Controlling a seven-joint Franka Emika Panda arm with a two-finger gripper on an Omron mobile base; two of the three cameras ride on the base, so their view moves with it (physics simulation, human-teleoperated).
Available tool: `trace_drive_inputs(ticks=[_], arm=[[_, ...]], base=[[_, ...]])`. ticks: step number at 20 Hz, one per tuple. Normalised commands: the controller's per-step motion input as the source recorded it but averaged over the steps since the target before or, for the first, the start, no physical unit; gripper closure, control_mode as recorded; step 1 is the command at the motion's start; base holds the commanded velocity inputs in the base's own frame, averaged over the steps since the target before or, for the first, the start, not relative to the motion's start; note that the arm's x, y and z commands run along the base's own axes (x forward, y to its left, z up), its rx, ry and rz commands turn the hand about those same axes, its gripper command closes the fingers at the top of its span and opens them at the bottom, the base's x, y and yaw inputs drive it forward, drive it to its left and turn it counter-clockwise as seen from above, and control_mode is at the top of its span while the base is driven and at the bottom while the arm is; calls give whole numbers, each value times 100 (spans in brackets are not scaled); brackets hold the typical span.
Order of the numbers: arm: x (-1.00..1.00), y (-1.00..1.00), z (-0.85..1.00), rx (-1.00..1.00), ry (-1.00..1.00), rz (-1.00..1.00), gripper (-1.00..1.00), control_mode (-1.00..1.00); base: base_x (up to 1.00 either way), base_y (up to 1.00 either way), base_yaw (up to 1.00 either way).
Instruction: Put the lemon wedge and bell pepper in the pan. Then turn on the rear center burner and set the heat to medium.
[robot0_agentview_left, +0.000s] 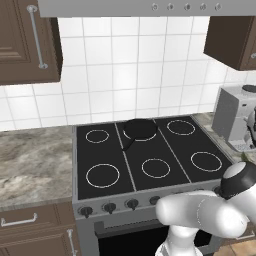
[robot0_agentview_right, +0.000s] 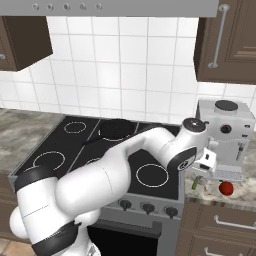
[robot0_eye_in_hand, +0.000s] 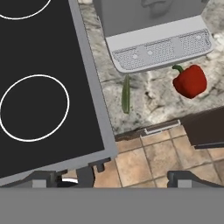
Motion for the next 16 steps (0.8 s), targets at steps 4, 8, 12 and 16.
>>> trace_drive_inputs(ticks=[4,8,12,16], arm=[[0,0,-20,-4,0,0,-100,-100],[0,0,-19,-2,0,0,-100,-100],[1,0,-19,-1,0,0,-100,-100],[0,0,-19,-1,0,0,-100,-100]], base=[[0,0,0],[0,0,0],[0,0,0],[0,0,0]])
